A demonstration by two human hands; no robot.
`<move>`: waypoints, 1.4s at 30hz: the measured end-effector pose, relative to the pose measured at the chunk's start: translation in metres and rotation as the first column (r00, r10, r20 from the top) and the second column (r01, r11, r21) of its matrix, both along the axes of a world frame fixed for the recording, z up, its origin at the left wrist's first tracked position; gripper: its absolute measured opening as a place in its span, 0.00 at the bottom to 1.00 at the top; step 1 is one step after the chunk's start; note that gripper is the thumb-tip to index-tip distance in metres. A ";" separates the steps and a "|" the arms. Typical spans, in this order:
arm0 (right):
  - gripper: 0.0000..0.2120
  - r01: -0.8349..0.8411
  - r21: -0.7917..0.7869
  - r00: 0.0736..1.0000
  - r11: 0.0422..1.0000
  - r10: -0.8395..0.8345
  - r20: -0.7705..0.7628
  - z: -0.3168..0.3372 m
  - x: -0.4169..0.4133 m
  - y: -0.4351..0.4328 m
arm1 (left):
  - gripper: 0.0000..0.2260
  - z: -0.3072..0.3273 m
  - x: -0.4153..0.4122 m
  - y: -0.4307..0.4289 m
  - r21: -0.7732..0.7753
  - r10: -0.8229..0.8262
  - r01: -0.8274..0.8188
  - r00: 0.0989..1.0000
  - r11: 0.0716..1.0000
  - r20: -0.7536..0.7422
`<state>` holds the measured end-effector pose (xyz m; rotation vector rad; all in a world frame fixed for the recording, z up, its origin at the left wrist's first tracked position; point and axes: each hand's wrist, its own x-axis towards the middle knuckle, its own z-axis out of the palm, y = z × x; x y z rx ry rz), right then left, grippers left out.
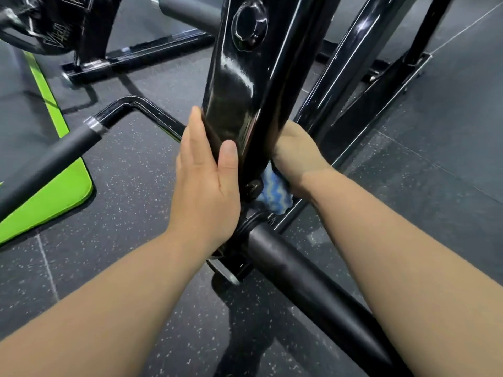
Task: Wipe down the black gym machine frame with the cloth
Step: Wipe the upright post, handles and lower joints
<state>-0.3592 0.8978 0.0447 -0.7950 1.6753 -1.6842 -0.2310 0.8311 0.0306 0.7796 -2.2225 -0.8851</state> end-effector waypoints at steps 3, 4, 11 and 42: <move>0.13 0.064 -0.014 0.996 0.998 -0.063 0.069 -0.012 0.005 0.013 | 0.31 -0.002 -0.001 0.002 0.006 -0.005 0.005 1.000 1.000 -0.019; 0.14 0.076 0.004 0.995 0.997 -0.076 0.059 -0.010 0.005 0.015 | 0.32 -0.002 -0.002 0.003 0.001 -0.005 0.005 1.000 1.000 -0.028; 0.21 0.020 0.221 0.986 0.975 0.018 -0.168 0.020 0.018 0.015 | 0.31 -0.001 0.000 -0.001 0.024 -0.049 0.050 0.998 0.998 -0.040; 0.23 0.539 0.028 -0.149 0.842 0.129 -0.980 0.085 0.061 -0.040 | 0.20 0.060 0.025 -0.092 0.665 -0.198 0.491 0.861 0.563 -0.469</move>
